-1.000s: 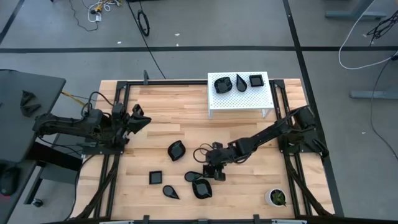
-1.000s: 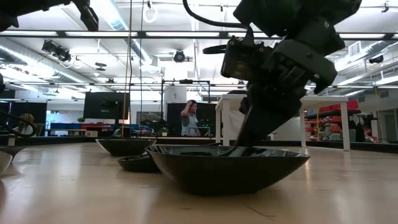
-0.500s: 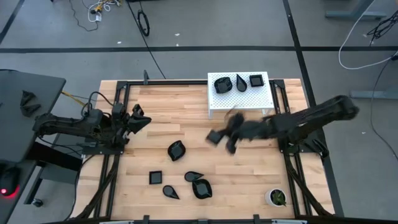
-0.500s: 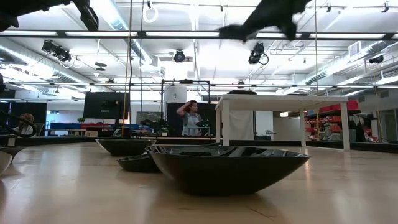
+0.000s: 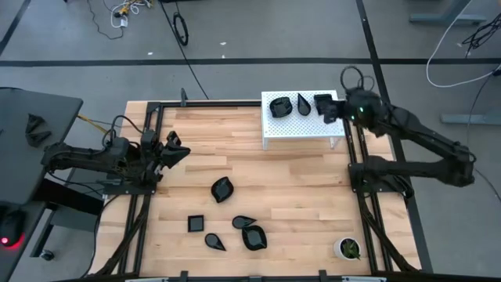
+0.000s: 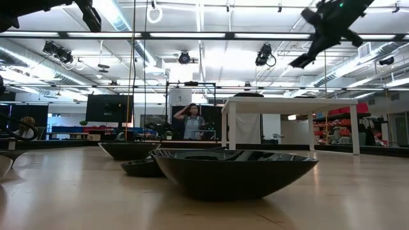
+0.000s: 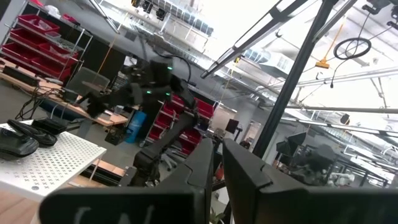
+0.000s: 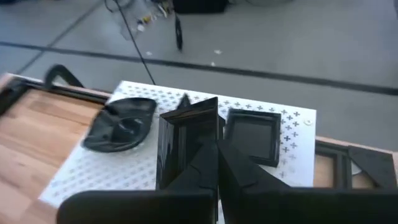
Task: Pick & Place Mini shaped plates
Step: Stack the square plate on top of the square plates on the shelf
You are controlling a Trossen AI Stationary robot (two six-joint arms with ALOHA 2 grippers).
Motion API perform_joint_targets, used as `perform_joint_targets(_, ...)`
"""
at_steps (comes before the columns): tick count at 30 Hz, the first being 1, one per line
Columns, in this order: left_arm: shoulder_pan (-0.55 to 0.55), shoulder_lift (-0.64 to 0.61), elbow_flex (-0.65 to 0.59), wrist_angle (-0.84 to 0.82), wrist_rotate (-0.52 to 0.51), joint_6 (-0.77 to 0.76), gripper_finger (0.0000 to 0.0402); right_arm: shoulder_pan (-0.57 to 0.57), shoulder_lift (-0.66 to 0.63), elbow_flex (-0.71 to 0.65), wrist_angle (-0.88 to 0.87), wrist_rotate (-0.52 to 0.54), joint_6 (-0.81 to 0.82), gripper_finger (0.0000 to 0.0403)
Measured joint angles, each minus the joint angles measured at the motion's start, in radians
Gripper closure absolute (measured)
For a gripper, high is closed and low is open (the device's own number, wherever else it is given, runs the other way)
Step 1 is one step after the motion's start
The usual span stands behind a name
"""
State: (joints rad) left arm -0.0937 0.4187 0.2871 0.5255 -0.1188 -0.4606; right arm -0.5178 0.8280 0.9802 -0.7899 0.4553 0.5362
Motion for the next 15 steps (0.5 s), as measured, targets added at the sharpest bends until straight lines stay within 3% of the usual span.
perform_joint_targets(4,0.000,0.000,0.000,0.000,0.000,0.000,0.0360,-0.165,0.064,-0.001,0.051,-0.152,-0.079,0.0402)
perform_joint_targets(7,0.000,0.000,0.000,0.000,0.000,0.000,0.0360,-0.255,0.107,-0.001,0.077,-0.210,-0.102,0.0402)
perform_joint_targets(15,0.000,0.000,0.000,0.000,0.000,0.000,0.0360,-0.390,0.224,-0.001,0.094,-0.332,-0.131,0.0397)
